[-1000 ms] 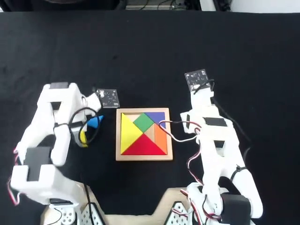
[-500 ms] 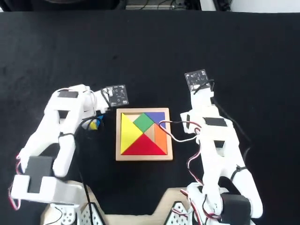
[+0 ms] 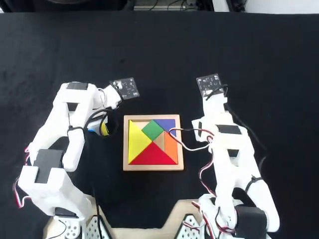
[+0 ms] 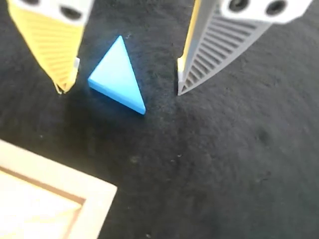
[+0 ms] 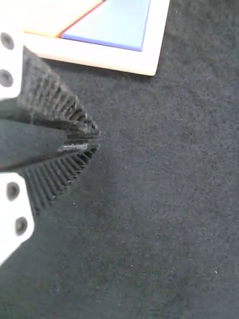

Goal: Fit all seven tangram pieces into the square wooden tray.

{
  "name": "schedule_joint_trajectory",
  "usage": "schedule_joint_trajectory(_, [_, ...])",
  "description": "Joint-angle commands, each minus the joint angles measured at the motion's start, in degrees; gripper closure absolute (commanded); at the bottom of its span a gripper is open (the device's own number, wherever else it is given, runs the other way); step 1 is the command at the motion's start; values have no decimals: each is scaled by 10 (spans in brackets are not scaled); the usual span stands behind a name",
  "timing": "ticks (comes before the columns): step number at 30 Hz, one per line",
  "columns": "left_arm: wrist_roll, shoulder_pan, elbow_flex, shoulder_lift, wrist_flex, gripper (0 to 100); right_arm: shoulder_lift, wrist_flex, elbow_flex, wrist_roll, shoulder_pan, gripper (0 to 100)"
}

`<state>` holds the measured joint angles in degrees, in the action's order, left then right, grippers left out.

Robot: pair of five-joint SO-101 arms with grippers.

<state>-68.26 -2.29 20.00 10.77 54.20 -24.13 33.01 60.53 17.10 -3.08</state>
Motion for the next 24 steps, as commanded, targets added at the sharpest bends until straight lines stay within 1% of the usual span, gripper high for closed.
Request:
schedule_joint_trajectory(1, [40, 2, -29, -2, 3, 683, -17, 3, -4, -2, 9, 987])
schedule_joint_trajectory(4, [78, -6, -29, -2, 4, 684, -17, 4, -4, -2, 9, 987])
schedule_joint_trajectory(7, [144, -8, -34, 0, 2, 685, -17, 4, -4, -2, 9, 987])
schedule_joint_trajectory(9, [168, -10, -30, 0, 5, 685, -17, 4, -4, -2, 9, 987])
schedule_joint_trajectory(19, [170, -23, -1, -1, 7, 685, -17, 4, -3, -2, 9, 987])
schedule_joint_trajectory(24, [168, -18, 5, -1, 36, 685, -17, 2, -3, -2, 9, 987])
